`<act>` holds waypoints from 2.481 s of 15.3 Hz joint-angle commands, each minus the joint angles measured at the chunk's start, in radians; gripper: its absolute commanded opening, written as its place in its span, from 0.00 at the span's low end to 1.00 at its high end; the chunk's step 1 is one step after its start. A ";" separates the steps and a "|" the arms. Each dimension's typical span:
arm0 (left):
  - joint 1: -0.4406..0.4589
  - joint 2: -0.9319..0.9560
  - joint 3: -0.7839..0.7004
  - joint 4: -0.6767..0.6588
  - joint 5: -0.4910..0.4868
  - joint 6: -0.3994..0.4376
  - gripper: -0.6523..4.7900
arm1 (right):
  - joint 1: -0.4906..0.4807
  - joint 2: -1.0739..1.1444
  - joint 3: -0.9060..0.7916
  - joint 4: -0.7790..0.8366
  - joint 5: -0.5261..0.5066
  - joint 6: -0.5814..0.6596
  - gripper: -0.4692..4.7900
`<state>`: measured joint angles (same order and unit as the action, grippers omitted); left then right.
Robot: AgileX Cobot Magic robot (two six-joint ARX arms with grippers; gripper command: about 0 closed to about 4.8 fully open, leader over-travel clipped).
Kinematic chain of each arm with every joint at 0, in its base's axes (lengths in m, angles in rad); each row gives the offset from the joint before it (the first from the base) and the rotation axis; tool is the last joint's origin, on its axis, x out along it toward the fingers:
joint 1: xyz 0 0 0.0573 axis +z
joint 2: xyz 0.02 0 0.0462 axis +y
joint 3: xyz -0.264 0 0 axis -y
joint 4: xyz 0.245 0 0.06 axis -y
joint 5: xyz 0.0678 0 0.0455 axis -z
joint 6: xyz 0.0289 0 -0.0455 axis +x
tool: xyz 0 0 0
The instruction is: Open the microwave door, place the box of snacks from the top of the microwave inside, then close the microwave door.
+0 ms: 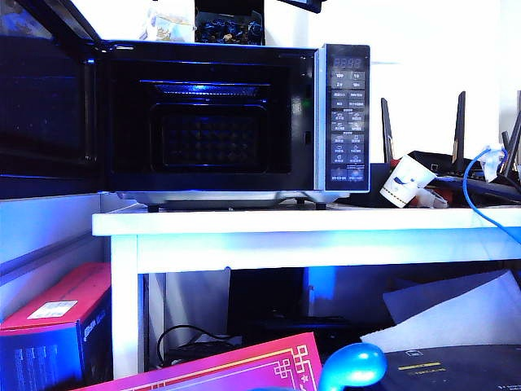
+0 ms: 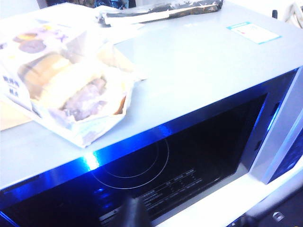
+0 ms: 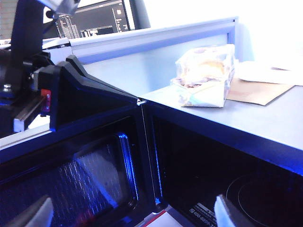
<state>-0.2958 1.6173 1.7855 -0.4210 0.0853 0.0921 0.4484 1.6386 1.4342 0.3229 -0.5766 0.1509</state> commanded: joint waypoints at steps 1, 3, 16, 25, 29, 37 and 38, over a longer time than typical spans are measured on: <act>-0.001 -0.002 0.003 0.088 -0.003 -0.058 1.00 | 0.002 -0.005 0.005 0.010 0.000 -0.002 1.00; -0.001 0.010 0.003 0.167 -0.003 -0.106 1.00 | 0.002 -0.005 0.005 0.011 0.003 -0.002 1.00; -0.104 0.112 0.003 0.526 -0.283 -0.222 1.00 | -0.002 -0.006 0.007 0.051 0.089 -0.005 1.00; -0.177 0.157 0.003 0.648 -0.597 -0.175 1.00 | -0.003 -0.051 0.018 0.013 0.059 0.005 1.00; -0.178 0.198 0.003 0.700 -0.632 -0.175 1.00 | -0.003 -0.109 0.018 0.050 0.086 0.005 1.00; -0.178 0.265 0.003 0.776 -0.740 -0.171 1.00 | -0.003 -0.110 0.018 0.041 0.085 0.005 1.00; -0.177 0.271 0.003 0.776 -0.740 -0.171 1.00 | -0.003 -0.110 0.018 0.041 0.085 0.005 1.00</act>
<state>-0.4736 1.8858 1.7855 0.3401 -0.6487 -0.0822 0.4435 1.5337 1.4471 0.3504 -0.4931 0.1528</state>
